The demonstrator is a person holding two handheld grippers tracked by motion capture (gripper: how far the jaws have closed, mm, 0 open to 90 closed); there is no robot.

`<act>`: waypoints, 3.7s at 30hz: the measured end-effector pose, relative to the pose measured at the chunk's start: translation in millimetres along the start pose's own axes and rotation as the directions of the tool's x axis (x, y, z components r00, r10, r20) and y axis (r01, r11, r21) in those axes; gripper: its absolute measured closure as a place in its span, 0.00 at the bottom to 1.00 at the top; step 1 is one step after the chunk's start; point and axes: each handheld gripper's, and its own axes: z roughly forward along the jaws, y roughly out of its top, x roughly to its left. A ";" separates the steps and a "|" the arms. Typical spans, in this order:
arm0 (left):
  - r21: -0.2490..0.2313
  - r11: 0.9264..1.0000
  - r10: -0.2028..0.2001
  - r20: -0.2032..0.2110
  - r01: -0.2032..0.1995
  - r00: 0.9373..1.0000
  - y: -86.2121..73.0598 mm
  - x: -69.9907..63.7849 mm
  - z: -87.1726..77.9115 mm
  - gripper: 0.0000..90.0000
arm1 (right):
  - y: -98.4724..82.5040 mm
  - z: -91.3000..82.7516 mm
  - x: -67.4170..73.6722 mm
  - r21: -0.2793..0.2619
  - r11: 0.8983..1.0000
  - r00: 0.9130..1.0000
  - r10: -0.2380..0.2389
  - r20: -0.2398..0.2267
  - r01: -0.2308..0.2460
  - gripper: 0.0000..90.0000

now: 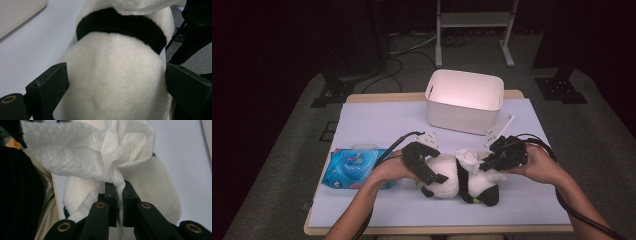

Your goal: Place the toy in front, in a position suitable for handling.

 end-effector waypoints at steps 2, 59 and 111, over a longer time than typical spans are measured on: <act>0.010 1.000 0.000 0.005 0.000 1.000 -1.0 0.2 -0.1 0.05 | -1.2 -0.3 1.1 0.001 1.000 1.000 0.002 -0.002 -0.002 0.94; -0.119 0.993 0.023 0.019 -0.020 1.000 -27.4 -13.2 5.1 0.17 | -3.2 1.7 46.0 0.023 0.994 0.989 -0.107 0.098 0.105 0.94; -0.066 0.997 0.041 -0.007 -0.041 0.999 -27.8 -19.3 6.4 0.09 | -43.1 -23.8 17.3 -0.041 0.998 0.995 0.046 0.085 -0.042 0.93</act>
